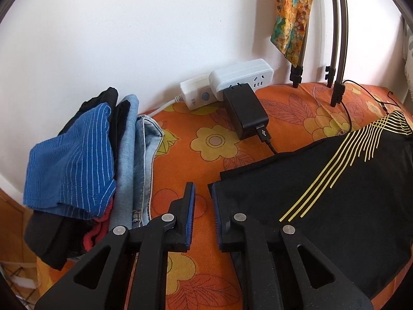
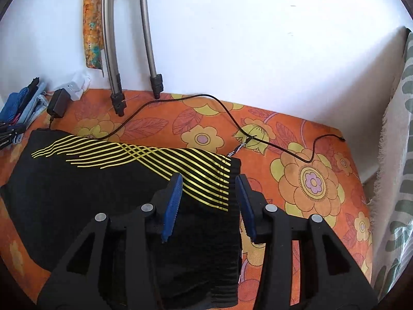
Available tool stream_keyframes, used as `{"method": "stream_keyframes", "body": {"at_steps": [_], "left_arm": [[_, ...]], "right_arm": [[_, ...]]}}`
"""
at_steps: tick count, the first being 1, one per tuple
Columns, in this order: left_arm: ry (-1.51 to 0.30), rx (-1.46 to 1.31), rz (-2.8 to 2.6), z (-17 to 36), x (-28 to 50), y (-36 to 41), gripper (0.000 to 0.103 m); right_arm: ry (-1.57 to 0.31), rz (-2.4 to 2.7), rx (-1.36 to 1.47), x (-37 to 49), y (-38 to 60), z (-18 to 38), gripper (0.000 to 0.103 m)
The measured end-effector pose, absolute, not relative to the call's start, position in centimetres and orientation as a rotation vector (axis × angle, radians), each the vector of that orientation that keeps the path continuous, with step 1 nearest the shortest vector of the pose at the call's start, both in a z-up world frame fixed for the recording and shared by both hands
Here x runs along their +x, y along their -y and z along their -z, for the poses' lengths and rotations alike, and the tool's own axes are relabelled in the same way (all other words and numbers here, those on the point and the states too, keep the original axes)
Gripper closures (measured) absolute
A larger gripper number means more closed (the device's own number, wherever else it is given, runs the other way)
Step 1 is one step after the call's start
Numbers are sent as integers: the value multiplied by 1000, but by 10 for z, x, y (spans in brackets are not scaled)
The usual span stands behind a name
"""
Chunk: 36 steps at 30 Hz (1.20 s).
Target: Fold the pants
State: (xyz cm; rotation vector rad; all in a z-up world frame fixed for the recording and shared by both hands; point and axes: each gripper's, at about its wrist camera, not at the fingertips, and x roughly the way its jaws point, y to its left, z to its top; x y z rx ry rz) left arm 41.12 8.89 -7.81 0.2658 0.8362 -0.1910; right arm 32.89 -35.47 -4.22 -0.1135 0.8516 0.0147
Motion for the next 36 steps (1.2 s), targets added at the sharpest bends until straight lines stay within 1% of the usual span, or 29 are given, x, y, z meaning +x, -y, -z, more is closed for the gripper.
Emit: {"method": "stream_keyframes", "body": {"at_steps": [5, 7, 13, 19, 28, 31, 33, 35, 36], "left_arm": [[-801, 254, 237, 53, 379, -88, 74], [-788, 229, 259, 44, 362, -86, 66], [-793, 202, 365, 35, 303, -65, 65], [-810, 195, 483, 34, 254, -25, 64], [-905, 166, 647, 59, 202, 23, 64], [-912, 204, 665, 69, 192, 39, 64], [-917, 229, 677, 74, 188, 48, 64], [-943, 203, 684, 78, 188, 52, 64], [-954, 177, 689, 78, 188, 53, 64]], "right_arm": [[-897, -156, -34, 309, 330, 47, 59], [-898, -197, -30, 297, 318, 45, 59], [-925, -336, 7, 262, 284, 42, 59], [-989, -396, 47, 236, 267, 57, 59], [-1037, -427, 162, 215, 284, 64, 59], [-1069, -452, 209, 209, 285, 72, 59], [-1071, -461, 157, 206, 277, 77, 59], [-1067, -479, 62, 203, 266, 83, 59], [-1085, -490, 64, 205, 263, 87, 59]]}}
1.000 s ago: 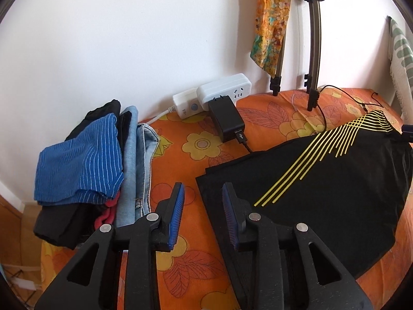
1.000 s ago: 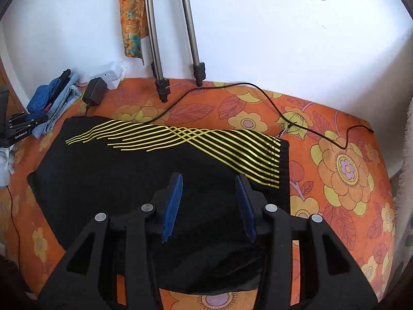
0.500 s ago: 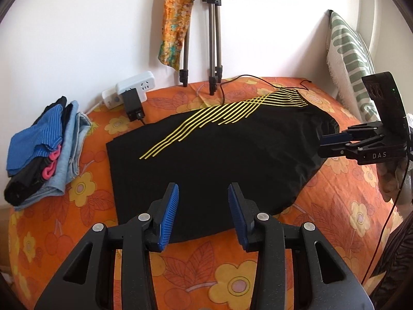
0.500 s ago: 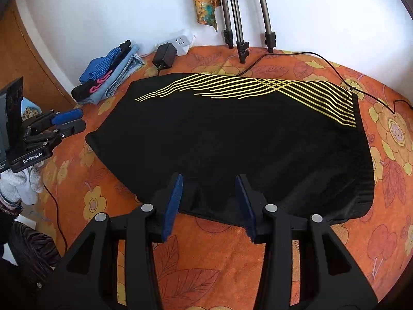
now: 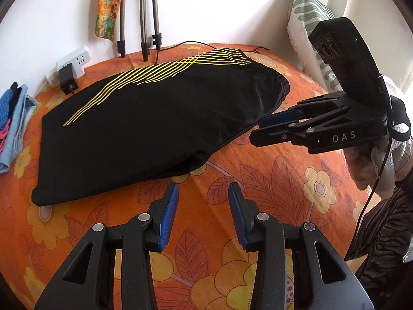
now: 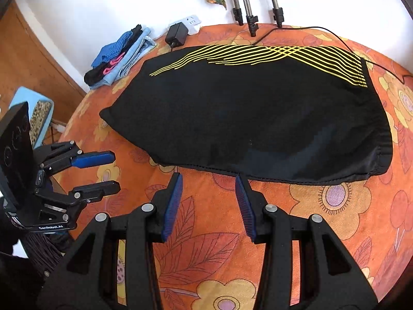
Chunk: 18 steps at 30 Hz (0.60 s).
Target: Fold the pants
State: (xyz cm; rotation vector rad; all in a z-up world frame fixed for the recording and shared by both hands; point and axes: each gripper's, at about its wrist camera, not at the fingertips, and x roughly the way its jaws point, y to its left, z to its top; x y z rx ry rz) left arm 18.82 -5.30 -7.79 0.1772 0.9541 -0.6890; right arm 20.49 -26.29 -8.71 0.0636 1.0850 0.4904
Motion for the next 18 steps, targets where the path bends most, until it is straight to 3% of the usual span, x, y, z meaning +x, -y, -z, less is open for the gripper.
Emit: {"method": "stream_keyframes", "body": {"at_steps": [8, 18], "left_arm": [[-1061, -21, 642, 89, 197, 54, 65], [-1191, -610, 426, 119, 231, 27, 65]], "right_arm": [[-1100, -561, 69, 215, 248, 95, 59], [-1106, -519, 220, 227, 272, 89, 59]]}}
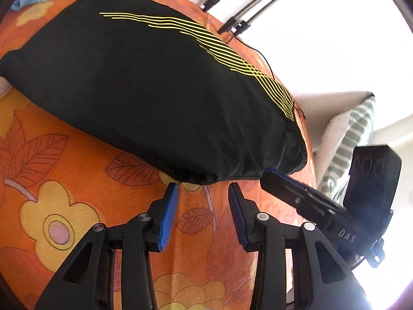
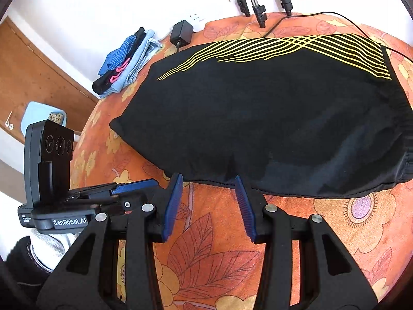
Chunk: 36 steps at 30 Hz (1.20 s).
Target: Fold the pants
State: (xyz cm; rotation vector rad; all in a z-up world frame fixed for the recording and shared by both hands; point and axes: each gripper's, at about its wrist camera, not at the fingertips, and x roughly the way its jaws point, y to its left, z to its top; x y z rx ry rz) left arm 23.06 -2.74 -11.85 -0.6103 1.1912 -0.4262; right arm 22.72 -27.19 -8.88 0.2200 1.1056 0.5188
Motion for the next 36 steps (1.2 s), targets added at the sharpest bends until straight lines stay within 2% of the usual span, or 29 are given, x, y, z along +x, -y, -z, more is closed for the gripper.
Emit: {"method": "stream_keyframes", "body": {"at_steps": [5, 13, 23, 24, 26, 29, 34, 36], "left_arm": [[-1172, -703, 356, 125, 236, 28, 65], [-1140, -734, 325, 116, 242, 24, 65], [-1123, -742, 299, 109, 242, 12, 65], [-1119, -740, 298, 108, 241, 11, 65], [-1115, -738, 295, 106, 237, 9, 65], [-1125, -764, 290, 109, 232, 8, 65], [-1152, -835, 261, 117, 231, 12, 64], [-1149, -878, 248, 118, 234, 14, 57]], "right_arm": [[-1072, -525, 201, 223, 281, 84, 59], [-923, -647, -169, 197, 237, 76, 59], [-872, -718, -454, 193, 196, 100, 60], [-870, -716, -460, 195, 194, 102, 62], [-878, -723, -452, 199, 191, 105, 83], [-876, -741, -436, 204, 190, 106, 95], [-877, -752, -338, 214, 200, 99, 99], [-874, -759, -315, 215, 204, 95, 99]]}}
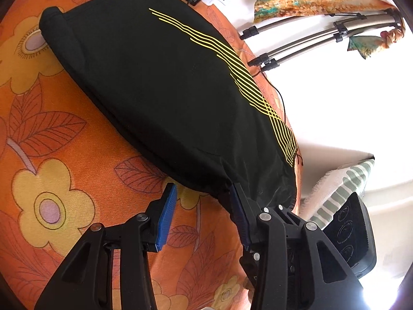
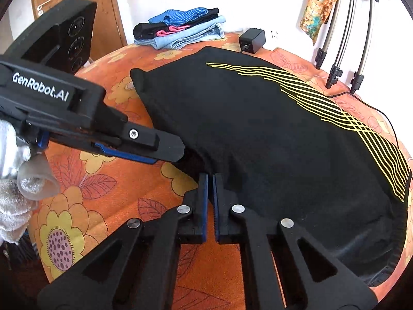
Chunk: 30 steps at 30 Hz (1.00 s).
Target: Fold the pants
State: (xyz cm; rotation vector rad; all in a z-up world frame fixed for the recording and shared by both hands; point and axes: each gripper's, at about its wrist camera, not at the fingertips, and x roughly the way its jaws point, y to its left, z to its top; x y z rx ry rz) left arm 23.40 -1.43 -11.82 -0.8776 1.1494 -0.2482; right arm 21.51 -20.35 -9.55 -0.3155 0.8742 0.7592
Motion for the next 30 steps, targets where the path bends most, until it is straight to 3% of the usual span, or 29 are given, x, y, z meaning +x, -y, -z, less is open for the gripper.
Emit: {"method": "stream_keyframes", "body": {"at_steps": [4, 18, 20, 22, 23, 26, 27, 30], "left_arm": [[-1140, -949, 223, 120, 240, 20, 51], [-1095, -1046, 225, 135, 245, 33, 52], [-1065, -1047, 218, 135, 247, 33, 55], [-1064, -1031, 231, 136, 251, 36, 80], [-1066, -1019, 234, 137, 251, 37, 87], [-1048, -1021, 245, 139, 252, 34, 93], [-1045, -1024, 251, 139, 252, 32, 93], [-1027, -993, 277, 133, 252, 31, 94]], "right_arm": [[-872, -777, -282, 212, 209, 92, 99], [-858, -768, -213, 214, 222, 90, 101], [-869, -791, -224, 212, 223, 89, 101], [-867, -781, -228, 209, 228, 88, 101], [-876, -780, -209, 211, 234, 88, 101], [-885, -722, -135, 219, 258, 79, 100], [-895, -693, -100, 223, 270, 75, 98], [-866, -574, -7, 232, 314, 59, 64]]}}
